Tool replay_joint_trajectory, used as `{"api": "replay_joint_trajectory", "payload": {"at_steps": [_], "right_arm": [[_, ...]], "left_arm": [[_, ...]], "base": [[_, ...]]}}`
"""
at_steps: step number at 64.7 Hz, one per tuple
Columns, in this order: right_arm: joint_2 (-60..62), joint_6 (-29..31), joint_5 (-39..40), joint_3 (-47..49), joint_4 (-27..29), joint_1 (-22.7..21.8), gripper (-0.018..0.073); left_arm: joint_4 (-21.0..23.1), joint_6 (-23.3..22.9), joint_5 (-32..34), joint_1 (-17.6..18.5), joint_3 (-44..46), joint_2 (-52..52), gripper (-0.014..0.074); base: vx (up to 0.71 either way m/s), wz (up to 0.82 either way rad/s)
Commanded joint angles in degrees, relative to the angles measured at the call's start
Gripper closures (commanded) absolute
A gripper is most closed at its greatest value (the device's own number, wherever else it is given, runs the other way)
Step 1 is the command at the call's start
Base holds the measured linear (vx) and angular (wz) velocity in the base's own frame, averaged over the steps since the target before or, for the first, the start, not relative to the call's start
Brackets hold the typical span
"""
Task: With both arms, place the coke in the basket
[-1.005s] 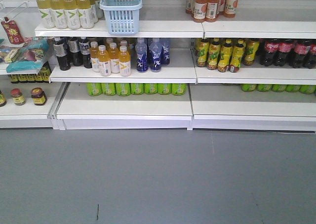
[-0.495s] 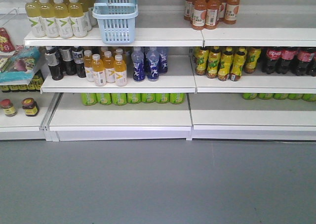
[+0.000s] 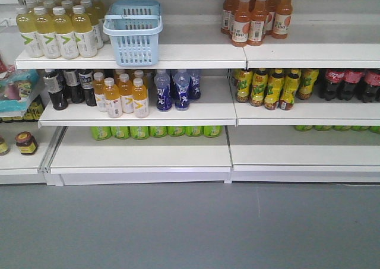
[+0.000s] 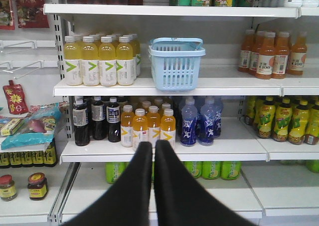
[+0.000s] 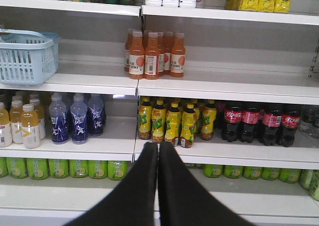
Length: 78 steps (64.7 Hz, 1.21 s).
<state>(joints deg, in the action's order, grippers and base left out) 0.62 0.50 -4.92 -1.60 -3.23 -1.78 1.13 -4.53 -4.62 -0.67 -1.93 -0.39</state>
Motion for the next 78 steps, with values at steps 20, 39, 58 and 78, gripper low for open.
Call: {"api": "replay_joint_trajectory", "payload": {"at_steps": [20, 39, 58, 78], "right_arm": [[1.0, 0.2, 4.0, -0.6, -0.1, -0.4, 0.0568], [1.0, 0.2, 4.0, -0.6, -0.1, -0.4, 0.0568], [1.0, 0.2, 4.0, -0.6, -0.1, -0.4, 0.0568], [1.0, 0.2, 4.1, -0.6, -0.1, -0.4, 0.0568]], "left_arm": [[0.5, -0.6, 4.0, 0.1, 0.1, -1.2, 0.0604], [0.5, -0.6, 4.0, 0.1, 0.1, -1.2, 0.0604], [0.5, -0.6, 4.0, 0.1, 0.1, -1.2, 0.0604], [0.5, -0.6, 4.0, 0.1, 0.1, -1.2, 0.0604]], "base": [[0.19, -0.03], [0.19, 0.0], [0.18, 0.01], [0.17, -0.03]]}}
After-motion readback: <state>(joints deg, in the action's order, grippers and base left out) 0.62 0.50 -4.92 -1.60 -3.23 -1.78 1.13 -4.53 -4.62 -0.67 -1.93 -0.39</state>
